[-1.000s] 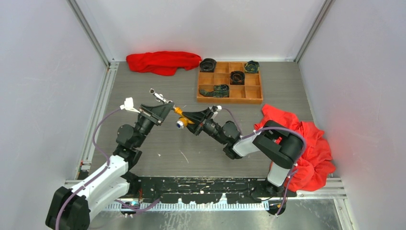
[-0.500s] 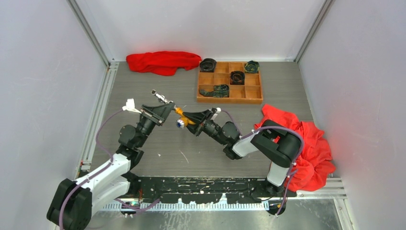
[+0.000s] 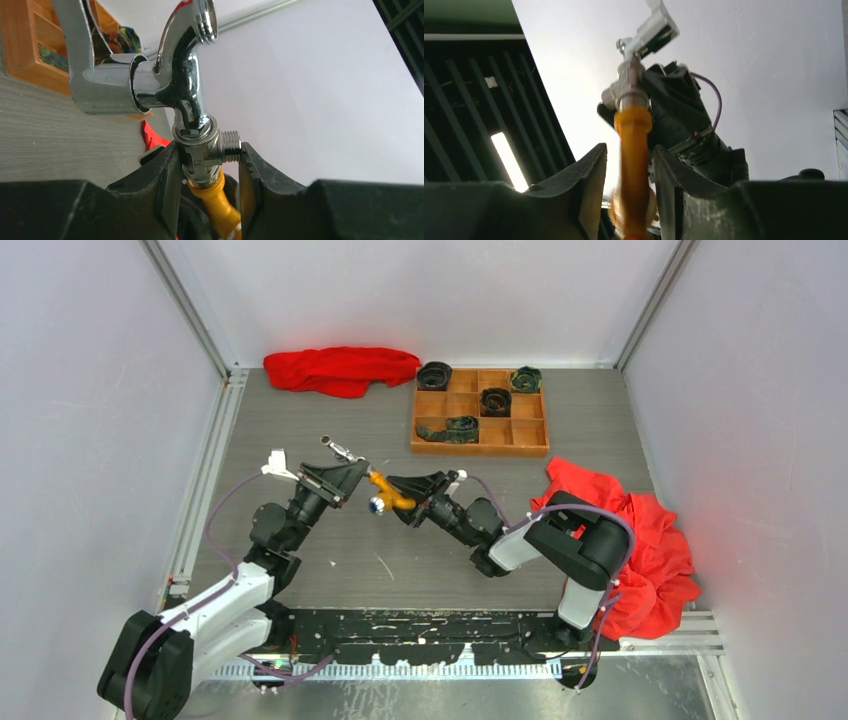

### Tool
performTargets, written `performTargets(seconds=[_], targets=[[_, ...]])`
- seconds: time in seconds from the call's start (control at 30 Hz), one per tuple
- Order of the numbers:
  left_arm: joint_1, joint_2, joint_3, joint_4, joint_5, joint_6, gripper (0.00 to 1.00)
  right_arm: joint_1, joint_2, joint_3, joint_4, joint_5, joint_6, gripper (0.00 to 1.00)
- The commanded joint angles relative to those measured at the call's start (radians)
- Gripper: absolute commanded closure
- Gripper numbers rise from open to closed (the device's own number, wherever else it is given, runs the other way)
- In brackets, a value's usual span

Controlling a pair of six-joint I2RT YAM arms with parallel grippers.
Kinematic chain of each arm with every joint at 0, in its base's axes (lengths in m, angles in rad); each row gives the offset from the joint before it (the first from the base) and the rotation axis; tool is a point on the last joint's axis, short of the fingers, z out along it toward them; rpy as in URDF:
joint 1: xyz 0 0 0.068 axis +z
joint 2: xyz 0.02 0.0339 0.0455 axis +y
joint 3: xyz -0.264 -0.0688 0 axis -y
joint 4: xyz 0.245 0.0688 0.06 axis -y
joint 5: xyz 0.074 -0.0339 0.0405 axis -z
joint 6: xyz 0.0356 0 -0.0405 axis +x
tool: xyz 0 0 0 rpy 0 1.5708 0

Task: Install the water faucets

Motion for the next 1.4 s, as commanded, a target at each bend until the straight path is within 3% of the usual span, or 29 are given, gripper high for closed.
performTargets(seconds=[0.0, 0.13, 0.43, 0.53, 0.63, 0.73, 0.83, 0.93, 1.13, 1.2, 1.37], targets=[[-0.021, -0.081, 0.016, 0.095, 0.036, -0.05, 1.0, -0.012, -0.013, -0.012, 0.109, 0.078, 0.206, 0.53], [-0.021, -0.126, 0.023, 0.015, 0.009, -0.062, 1.0, -0.015, -0.012, -0.014, 0.103, 0.072, 0.2, 0.45], [-0.021, -0.192, 0.026, -0.107, -0.036, -0.051, 1.0, -0.033, -0.014, -0.041, 0.121, 0.073, 0.148, 0.4], [-0.022, -0.249, 0.053, -0.287, -0.061, -0.027, 1.0, -0.075, -0.073, -0.08, 0.062, 0.011, 0.047, 0.39], [-0.021, -0.331, 0.157, -0.618, -0.082, 0.093, 1.0, -0.133, -0.184, -0.063, -0.177, -0.153, -0.16, 0.39], [-0.021, -0.36, 0.271, -0.917, -0.097, 0.239, 1.0, -0.146, -0.324, -0.003, -0.58, -0.213, -0.444, 0.39], [-0.021, -0.327, 0.376, -1.159, -0.112, 0.378, 1.0, -0.144, -0.458, 0.11, -1.053, -0.131, -0.802, 0.36], [-0.025, -0.273, 0.423, -1.331, -0.152, 0.473, 1.0, -0.139, -0.538, 0.203, -1.38, 0.016, -1.082, 0.32], [-0.051, -0.146, 0.451, -1.41, -0.205, 0.551, 1.0, -0.128, -0.581, 0.304, -1.736, 0.237, -1.425, 0.3], [-0.072, -0.091, 0.472, -1.423, -0.237, 0.563, 1.0, -0.124, -0.587, 0.305, -1.805, 0.284, -1.448, 0.3], [-0.095, 0.096, 0.56, -1.467, -0.235, 0.532, 1.0, -0.114, -0.62, 0.242, -1.799, 0.327, -1.422, 0.3]])
